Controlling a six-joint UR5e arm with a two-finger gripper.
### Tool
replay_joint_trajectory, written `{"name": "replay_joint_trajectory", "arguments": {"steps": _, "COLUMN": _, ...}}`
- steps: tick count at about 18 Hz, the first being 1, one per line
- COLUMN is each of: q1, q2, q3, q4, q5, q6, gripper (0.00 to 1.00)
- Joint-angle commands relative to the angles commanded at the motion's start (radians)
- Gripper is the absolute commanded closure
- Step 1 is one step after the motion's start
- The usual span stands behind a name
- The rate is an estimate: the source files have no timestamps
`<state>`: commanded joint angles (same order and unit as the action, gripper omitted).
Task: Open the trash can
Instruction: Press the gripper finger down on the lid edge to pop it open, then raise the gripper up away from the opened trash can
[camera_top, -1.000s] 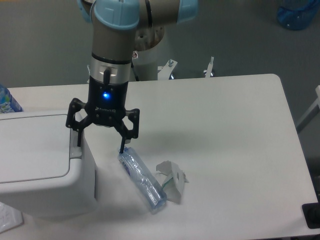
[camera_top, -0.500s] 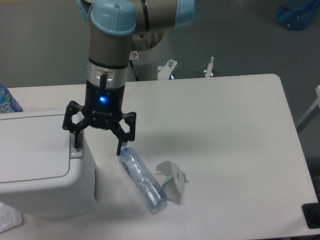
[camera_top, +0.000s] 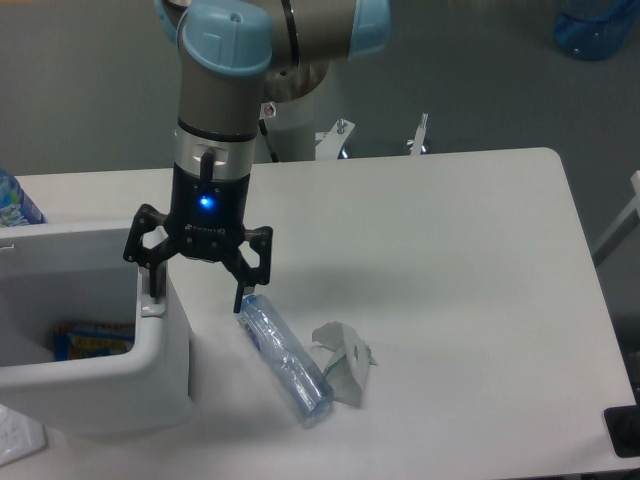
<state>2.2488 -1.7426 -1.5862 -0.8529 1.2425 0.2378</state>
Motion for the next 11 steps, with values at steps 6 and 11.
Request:
{"name": "replay_joint_trajectory", "arguments": {"steps": 6, "q1": 0.015, "q2": -0.005, "q3": 0.092, "q4": -0.003, "q5": 0.024, "q6": 0.018, "gripper": 0.0}}
{"name": "replay_joint_trajectory", "arguments": {"steps": 11, "q1": 0.066, "q2": 0.0, "q3": 0.106, "q4": -0.021, "q5": 0.266, "q6": 0.162, "gripper": 0.0}}
